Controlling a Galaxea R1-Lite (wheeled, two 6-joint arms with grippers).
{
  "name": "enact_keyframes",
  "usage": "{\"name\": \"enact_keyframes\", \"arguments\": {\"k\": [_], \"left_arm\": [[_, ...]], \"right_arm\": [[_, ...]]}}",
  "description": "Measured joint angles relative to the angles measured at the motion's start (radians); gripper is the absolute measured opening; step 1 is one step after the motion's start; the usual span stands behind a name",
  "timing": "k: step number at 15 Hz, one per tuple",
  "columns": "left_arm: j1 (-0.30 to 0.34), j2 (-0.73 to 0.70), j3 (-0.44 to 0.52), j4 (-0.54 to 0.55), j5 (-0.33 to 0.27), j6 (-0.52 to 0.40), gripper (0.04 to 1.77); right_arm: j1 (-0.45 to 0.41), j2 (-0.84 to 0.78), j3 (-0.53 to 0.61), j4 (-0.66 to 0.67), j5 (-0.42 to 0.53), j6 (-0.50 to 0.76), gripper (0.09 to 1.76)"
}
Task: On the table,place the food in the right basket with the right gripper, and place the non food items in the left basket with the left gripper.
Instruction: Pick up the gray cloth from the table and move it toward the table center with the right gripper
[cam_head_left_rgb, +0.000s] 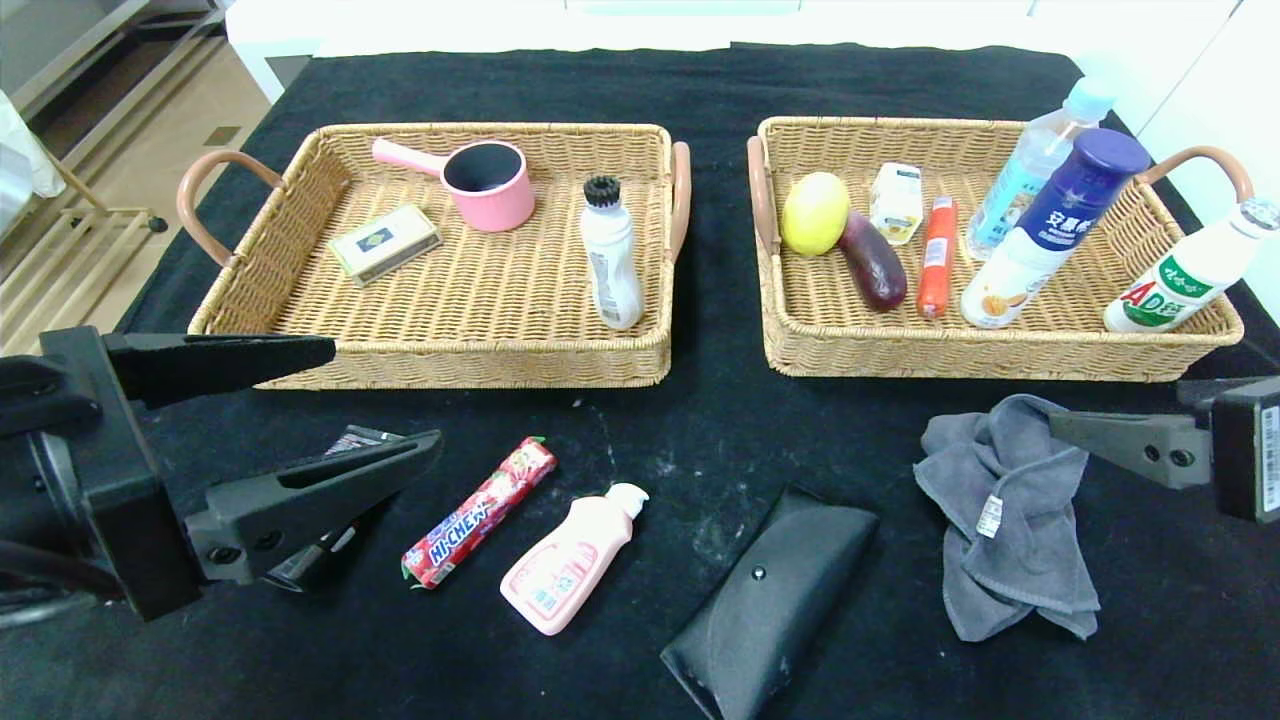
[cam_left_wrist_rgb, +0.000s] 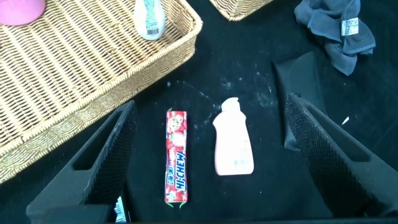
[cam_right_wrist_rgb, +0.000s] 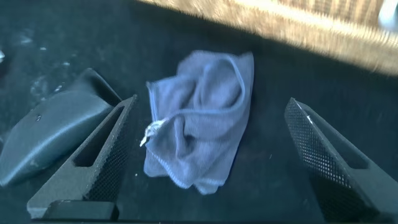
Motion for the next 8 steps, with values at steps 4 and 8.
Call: {"name": "enact_keyframes", "arguments": {"k": [4, 8], "left_arm": [[0.0, 0.0, 0.0, 0.0, 0.0, 0.0, 1.72], [0.0, 0.0, 0.001, 0.0, 0.0, 0.0, 1.72]], "right_arm": [[0.001, 0.037, -0.002, 0.072, -0.04, 0.136, 1.7], [0.003, 0.099, -0.002, 0.084, -0.044, 0.294, 1.7]]}}
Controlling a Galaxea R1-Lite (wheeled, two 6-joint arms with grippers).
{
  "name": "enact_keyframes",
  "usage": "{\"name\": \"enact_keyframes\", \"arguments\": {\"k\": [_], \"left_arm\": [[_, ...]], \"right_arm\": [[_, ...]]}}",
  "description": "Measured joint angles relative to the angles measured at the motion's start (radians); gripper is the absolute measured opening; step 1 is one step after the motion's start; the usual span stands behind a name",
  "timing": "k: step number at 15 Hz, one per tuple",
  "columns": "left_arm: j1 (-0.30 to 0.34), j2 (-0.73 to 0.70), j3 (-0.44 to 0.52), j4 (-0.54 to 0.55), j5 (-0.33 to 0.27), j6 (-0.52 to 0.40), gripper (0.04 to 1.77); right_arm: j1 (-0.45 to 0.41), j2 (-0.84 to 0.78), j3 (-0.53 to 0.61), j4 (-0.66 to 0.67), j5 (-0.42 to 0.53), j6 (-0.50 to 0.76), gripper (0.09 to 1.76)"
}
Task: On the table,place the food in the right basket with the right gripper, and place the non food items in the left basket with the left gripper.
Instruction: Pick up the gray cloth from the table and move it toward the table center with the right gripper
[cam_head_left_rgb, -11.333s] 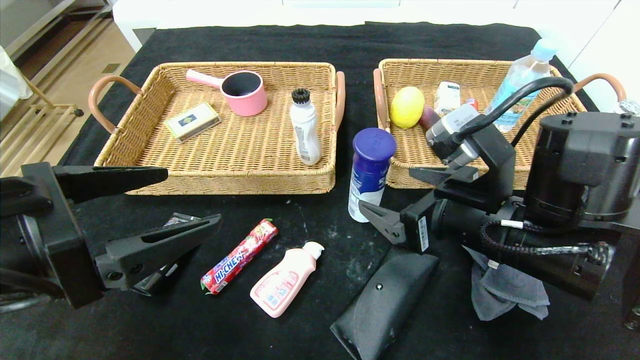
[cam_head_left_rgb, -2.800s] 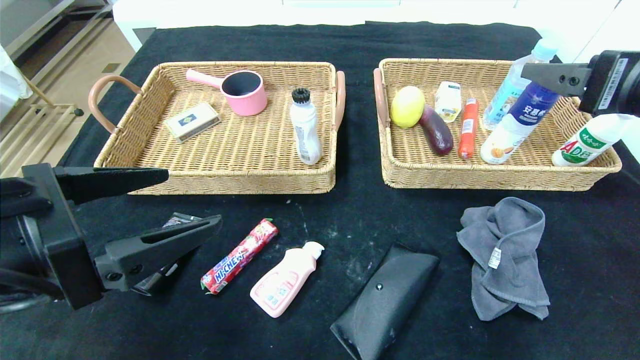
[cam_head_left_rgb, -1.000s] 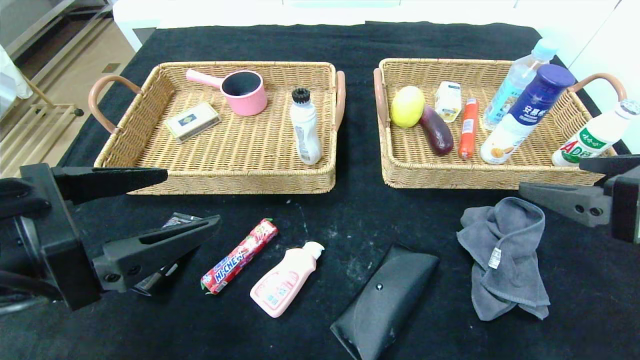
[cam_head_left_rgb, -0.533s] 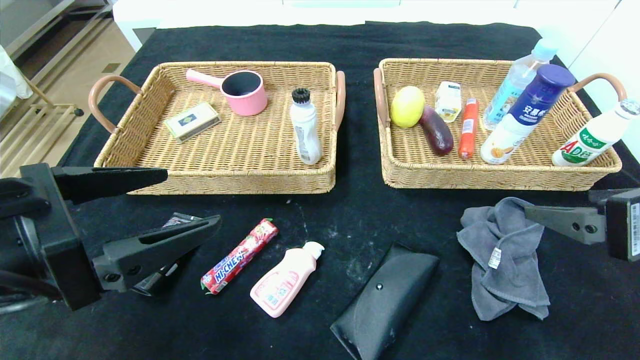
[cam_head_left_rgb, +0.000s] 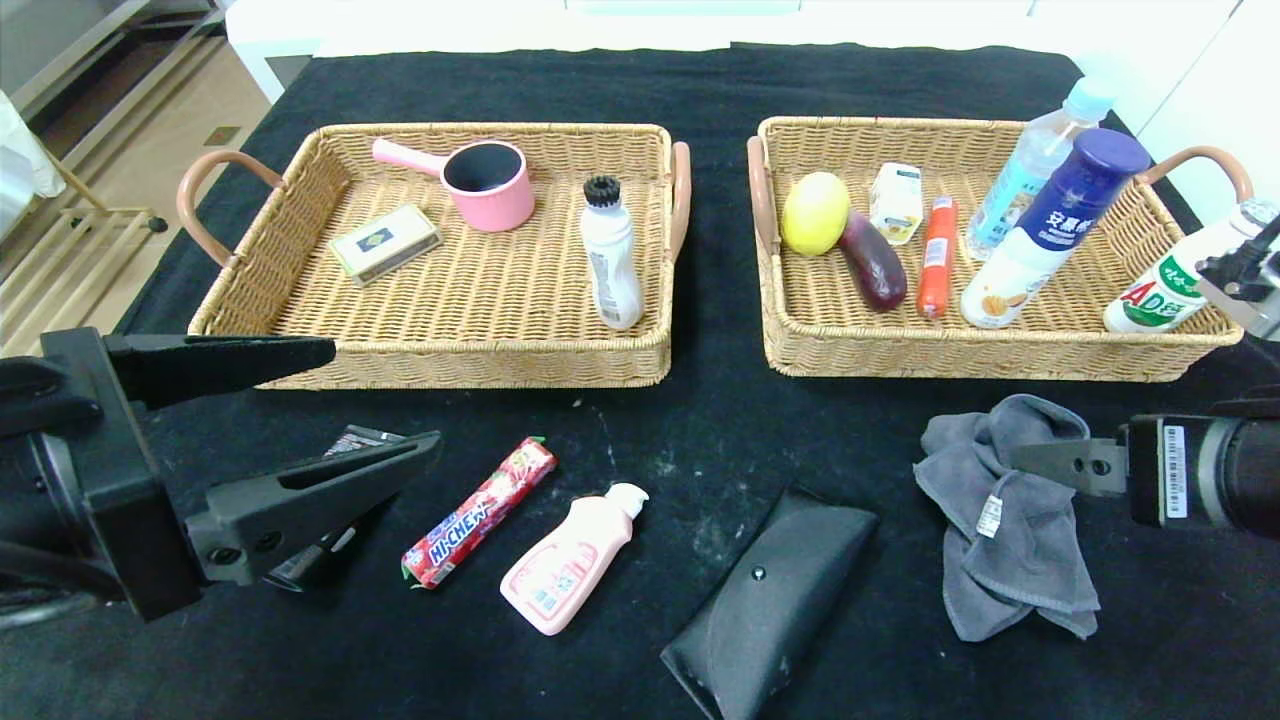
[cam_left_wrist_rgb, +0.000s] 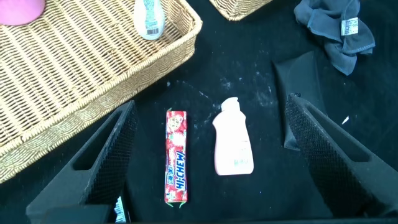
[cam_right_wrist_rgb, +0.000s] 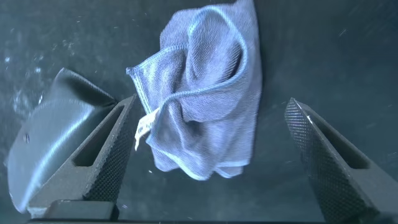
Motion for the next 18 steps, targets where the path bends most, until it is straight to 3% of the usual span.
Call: {"name": "enact_keyframes", "arguments": {"k": [10, 18], "left_arm": [[-0.001, 0.0, 0.001, 0.001, -0.001, 0.0, 1.72], [-0.001, 0.0, 0.002, 0.001, -0.001, 0.0, 1.72]], "right_arm": [[-0.007, 0.148, 0.0, 0.0, -0.042, 0.157, 1.71], [-0.015, 0.196, 0.002, -0.001, -0.041, 0.165, 1.71]]}}
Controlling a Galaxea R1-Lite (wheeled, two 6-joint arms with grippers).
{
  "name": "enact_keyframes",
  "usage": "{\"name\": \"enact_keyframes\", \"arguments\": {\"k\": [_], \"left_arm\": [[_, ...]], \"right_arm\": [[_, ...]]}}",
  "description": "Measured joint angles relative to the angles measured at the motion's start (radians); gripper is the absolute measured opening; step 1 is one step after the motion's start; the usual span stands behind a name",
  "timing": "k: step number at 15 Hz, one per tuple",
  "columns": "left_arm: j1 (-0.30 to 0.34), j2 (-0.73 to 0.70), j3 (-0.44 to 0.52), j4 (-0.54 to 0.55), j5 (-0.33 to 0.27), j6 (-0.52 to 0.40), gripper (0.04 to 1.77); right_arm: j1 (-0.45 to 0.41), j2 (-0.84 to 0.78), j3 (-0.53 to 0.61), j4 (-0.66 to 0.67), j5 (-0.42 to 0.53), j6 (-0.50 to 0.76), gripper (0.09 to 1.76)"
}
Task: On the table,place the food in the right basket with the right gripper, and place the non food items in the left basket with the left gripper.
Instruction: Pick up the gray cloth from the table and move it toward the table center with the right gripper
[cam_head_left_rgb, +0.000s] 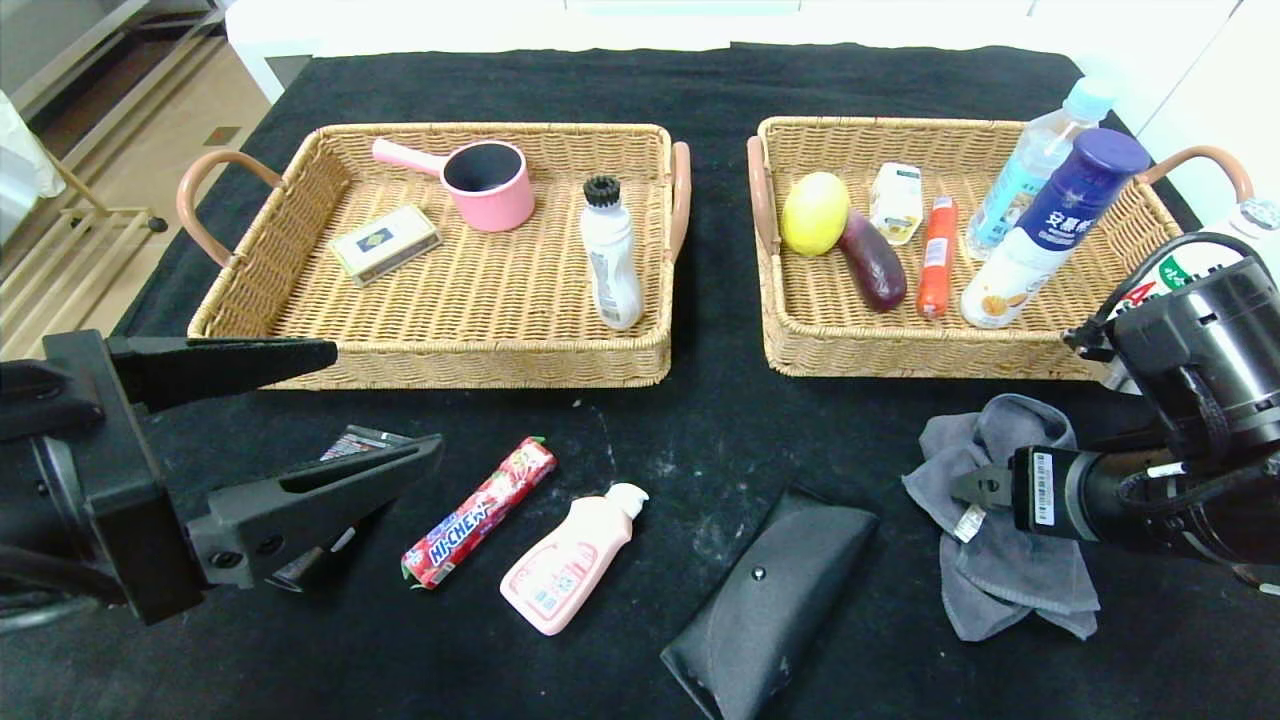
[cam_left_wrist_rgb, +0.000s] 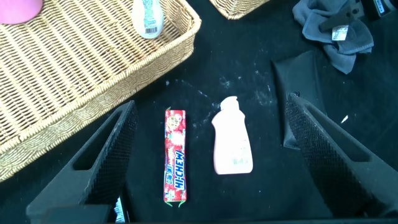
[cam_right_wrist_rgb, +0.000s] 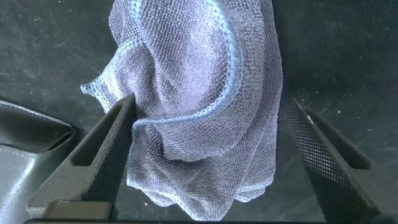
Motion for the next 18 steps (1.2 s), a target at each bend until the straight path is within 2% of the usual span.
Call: {"name": "enact_keyframes", "arguments": {"k": [9, 13, 16, 17, 18], "left_arm": [[0.0, 0.0, 0.0, 0.0, 0.0, 0.0, 1.72], [0.0, 0.0, 0.0, 0.0, 0.0, 0.0, 1.72], [0.0, 0.0, 0.0, 0.0, 0.0, 0.0, 1.72], [0.001, 0.0, 0.0, 0.0, 0.0, 0.0, 1.72], [0.001, 0.0, 0.0, 0.0, 0.0, 0.0, 1.72]], "right_arm": [[0.0, 0.018, 0.001, 0.0, 0.003, 0.012, 1.71], [0.0, 0.02, 0.0, 0.0, 0.004, 0.02, 1.08], [0.0, 0.02, 0.0, 0.0, 0.004, 0.02, 0.77], [0.0, 0.02, 0.0, 0.001, 0.004, 0.02, 0.62], [0.0, 0.02, 0.0, 0.001, 0.003, 0.02, 0.17]]}}
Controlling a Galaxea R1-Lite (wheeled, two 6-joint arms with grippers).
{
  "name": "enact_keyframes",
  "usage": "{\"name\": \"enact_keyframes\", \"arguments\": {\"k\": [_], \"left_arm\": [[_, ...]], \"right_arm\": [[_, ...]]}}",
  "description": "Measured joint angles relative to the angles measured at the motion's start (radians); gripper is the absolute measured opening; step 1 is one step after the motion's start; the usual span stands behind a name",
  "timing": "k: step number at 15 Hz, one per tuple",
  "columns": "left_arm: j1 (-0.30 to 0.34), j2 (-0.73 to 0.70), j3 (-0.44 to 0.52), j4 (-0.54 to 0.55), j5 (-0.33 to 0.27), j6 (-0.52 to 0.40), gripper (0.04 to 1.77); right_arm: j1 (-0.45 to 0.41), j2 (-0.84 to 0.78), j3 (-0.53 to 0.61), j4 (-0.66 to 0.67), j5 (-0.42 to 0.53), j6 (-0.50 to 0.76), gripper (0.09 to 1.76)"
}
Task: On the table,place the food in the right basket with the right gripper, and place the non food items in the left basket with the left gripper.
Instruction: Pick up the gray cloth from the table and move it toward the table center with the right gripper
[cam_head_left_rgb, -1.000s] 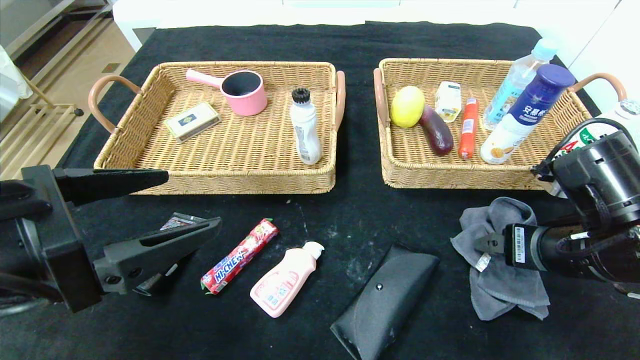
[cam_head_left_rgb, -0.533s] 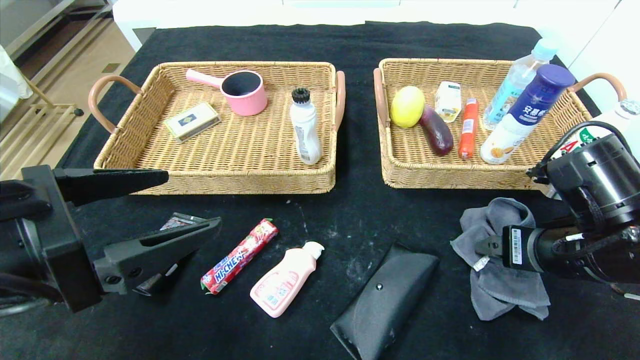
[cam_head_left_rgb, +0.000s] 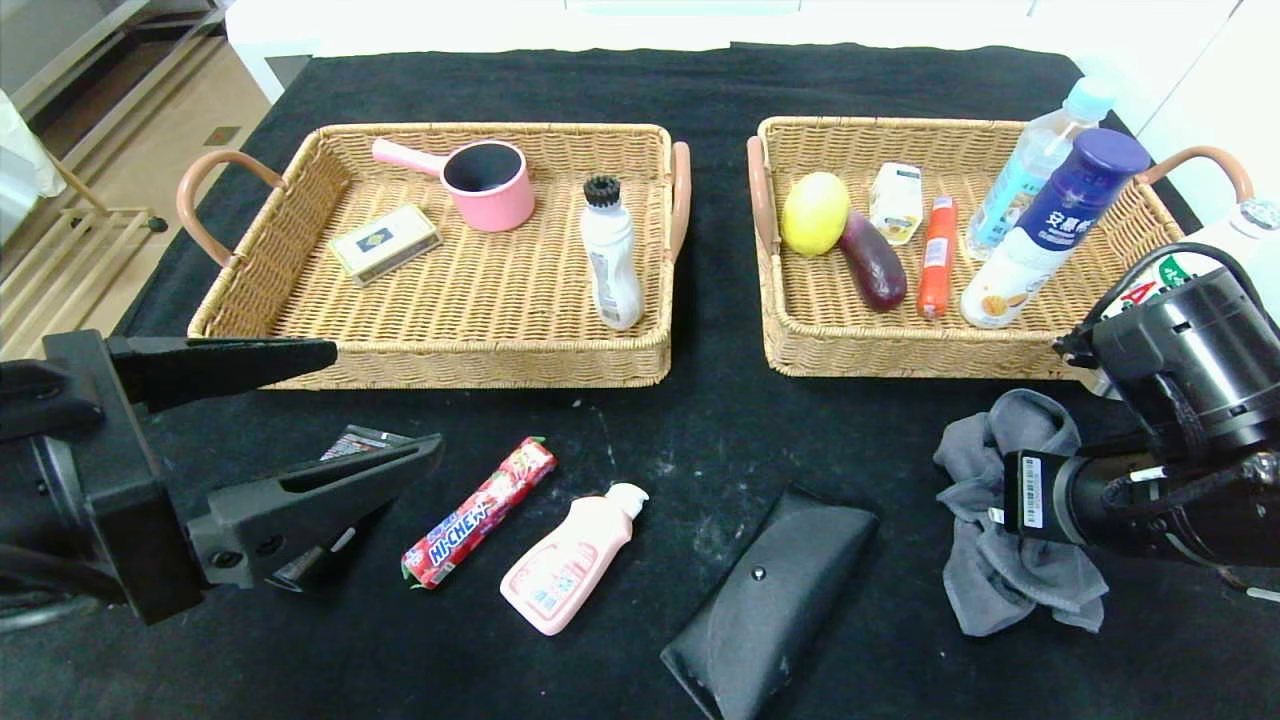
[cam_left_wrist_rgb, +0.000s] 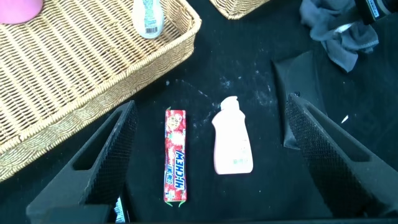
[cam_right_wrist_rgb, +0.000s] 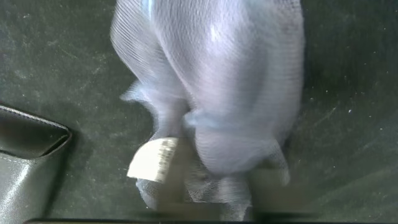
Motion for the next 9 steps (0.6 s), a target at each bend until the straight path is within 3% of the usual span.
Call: {"name": "enact_keyframes", "arguments": {"k": [9], "left_arm": [[0.0, 0.0, 0.0, 0.0, 0.0, 0.0, 1.72]], "right_arm": [[0.0, -0.003, 0.0, 0.001, 0.002, 0.001, 0.17]]}}
